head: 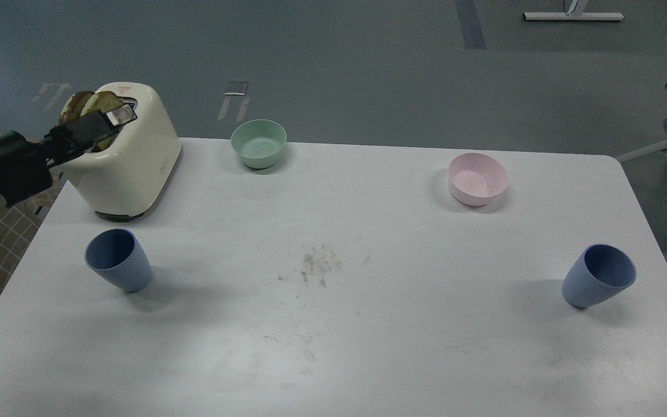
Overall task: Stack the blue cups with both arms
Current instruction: 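Lower the left gripper from beside the toaster toward the blue cup, then grasp the blue cup nearest the left gripper from its side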
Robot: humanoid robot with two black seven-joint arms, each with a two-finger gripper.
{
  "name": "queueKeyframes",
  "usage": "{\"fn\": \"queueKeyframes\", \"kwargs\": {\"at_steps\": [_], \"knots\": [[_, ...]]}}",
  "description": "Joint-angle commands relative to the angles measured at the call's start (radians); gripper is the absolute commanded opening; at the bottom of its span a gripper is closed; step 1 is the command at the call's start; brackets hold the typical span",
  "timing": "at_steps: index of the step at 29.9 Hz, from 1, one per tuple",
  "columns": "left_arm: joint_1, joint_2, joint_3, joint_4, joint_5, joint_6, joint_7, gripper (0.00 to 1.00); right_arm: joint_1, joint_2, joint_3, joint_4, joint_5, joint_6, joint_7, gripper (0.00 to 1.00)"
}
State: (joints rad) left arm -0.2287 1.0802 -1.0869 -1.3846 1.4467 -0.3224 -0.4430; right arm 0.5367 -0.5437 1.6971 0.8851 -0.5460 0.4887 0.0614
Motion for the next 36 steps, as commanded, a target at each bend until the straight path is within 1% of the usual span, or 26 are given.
{"fn": "queueKeyframes", "kwargs": {"at_steps": [1, 3, 8, 12, 14, 17, 22, 23, 25, 26, 27, 28, 29, 31, 32, 36], "knots": [[0.028, 0.035, 0.013, -0.001, 0.271, 0.009, -0.002, 0.80, -0.018, 0.001, 0.026, 0.005, 0.000, 0.000, 0.002, 1.00], [0.046, 0.035, 0.018, 0.007, 0.449, 0.040, -0.005, 0.80, -0.037, 0.001, 0.042, 0.014, 0.000, 0.000, 0.002, 1.00], [0.120, 0.034, 0.016, 0.015, 0.580, 0.068, -0.005, 0.80, -0.067, 0.001, 0.068, 0.012, 0.000, 0.000, 0.002, 1.00], [0.149, 0.034, 0.018, 0.030, 0.587, 0.089, -0.006, 0.80, -0.078, 0.001, 0.079, 0.012, 0.000, 0.000, 0.002, 1.00], [0.160, 0.030, 0.021, 0.056, 0.587, 0.091, -0.010, 0.76, -0.078, 0.002, 0.081, 0.011, 0.000, 0.000, 0.002, 1.00], [0.166, 0.021, 0.050, 0.064, 0.586, 0.094, -0.016, 0.71, -0.080, 0.008, 0.081, 0.012, 0.001, 0.000, 0.002, 1.00], [0.166, -0.006, 0.094, 0.102, 0.584, 0.120, -0.014, 0.70, -0.080, 0.031, 0.081, 0.014, 0.001, 0.000, 0.002, 1.00], [0.166, -0.017, 0.096, 0.114, 0.584, 0.120, -0.014, 0.67, -0.080, 0.031, 0.079, 0.014, 0.000, 0.000, 0.002, 1.00], [0.166, -0.023, 0.096, 0.121, 0.584, 0.121, -0.014, 0.57, -0.080, 0.031, 0.079, 0.014, 0.001, 0.000, 0.002, 1.00], [0.166, -0.026, 0.096, 0.122, 0.584, 0.120, -0.016, 0.43, -0.080, 0.031, 0.079, 0.012, 0.000, 0.000, 0.002, 1.00], [0.166, -0.026, 0.097, 0.122, 0.584, 0.120, -0.014, 0.36, -0.080, 0.031, 0.079, 0.012, 0.000, 0.000, 0.002, 1.00], [0.166, -0.026, 0.097, 0.122, 0.586, 0.120, -0.014, 0.22, -0.080, 0.031, 0.079, 0.011, 0.000, 0.000, 0.002, 1.00], [0.164, -0.026, 0.096, 0.122, 0.583, 0.121, -0.016, 0.13, -0.080, 0.031, 0.079, 0.009, 0.000, 0.000, 0.002, 1.00], [0.164, -0.026, 0.096, 0.122, 0.581, 0.121, -0.016, 0.02, -0.080, 0.031, 0.079, 0.008, 0.000, 0.000, 0.002, 1.00], [0.163, -0.026, 0.096, 0.122, 0.581, 0.121, -0.016, 0.00, -0.080, 0.031, 0.079, 0.006, 0.000, 0.000, 0.002, 1.00], [0.158, -0.025, 0.094, 0.107, 0.580, 0.121, -0.017, 0.00, -0.086, 0.031, 0.081, 0.005, 0.000, 0.000, 0.002, 1.00]]}}
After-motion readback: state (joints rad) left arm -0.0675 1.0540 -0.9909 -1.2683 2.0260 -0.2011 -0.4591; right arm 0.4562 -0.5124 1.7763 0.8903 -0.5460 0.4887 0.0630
